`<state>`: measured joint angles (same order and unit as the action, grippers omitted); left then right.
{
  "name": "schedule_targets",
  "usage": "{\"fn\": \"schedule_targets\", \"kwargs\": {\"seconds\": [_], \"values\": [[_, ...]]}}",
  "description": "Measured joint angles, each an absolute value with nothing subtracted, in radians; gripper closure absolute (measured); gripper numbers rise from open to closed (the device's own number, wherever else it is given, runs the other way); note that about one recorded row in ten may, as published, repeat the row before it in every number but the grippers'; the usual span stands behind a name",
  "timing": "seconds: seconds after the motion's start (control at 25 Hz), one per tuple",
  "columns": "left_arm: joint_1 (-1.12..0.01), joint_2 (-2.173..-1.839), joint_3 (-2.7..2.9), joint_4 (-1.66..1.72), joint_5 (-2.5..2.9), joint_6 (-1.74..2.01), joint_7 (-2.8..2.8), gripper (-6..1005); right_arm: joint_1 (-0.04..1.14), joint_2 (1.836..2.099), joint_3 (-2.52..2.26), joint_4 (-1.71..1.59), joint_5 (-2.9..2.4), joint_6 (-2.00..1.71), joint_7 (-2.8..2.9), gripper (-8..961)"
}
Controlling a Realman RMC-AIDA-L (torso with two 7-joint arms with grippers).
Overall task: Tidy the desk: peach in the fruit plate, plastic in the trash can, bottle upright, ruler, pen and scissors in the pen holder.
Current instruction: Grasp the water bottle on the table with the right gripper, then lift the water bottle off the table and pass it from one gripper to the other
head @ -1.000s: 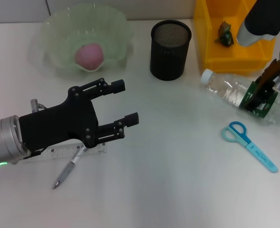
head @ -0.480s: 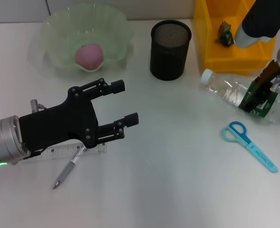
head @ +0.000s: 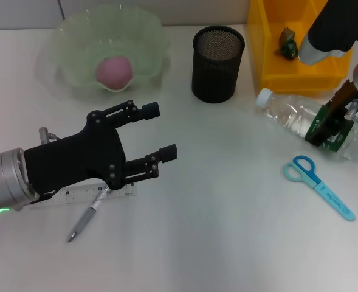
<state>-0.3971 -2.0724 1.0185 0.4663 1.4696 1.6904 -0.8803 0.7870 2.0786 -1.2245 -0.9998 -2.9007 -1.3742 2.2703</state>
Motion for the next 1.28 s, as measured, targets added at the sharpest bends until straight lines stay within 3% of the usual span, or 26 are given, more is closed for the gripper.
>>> {"fn": "schedule_targets", "kwargs": {"seconds": [1.04,1.28], "values": [[-0.398,-2.071,1.017,0.456,1.470,1.691,-0.867,258,0.719,2.082,-1.235,-1.068,-2.821,-1.332,2.256,195],[-0.400,-2.072,1.017,0.456,1.470,1.689,-0.867,258,0.649,2.082,-1.235,-1.169,-2.720,-1.325,2.214,195]]}}
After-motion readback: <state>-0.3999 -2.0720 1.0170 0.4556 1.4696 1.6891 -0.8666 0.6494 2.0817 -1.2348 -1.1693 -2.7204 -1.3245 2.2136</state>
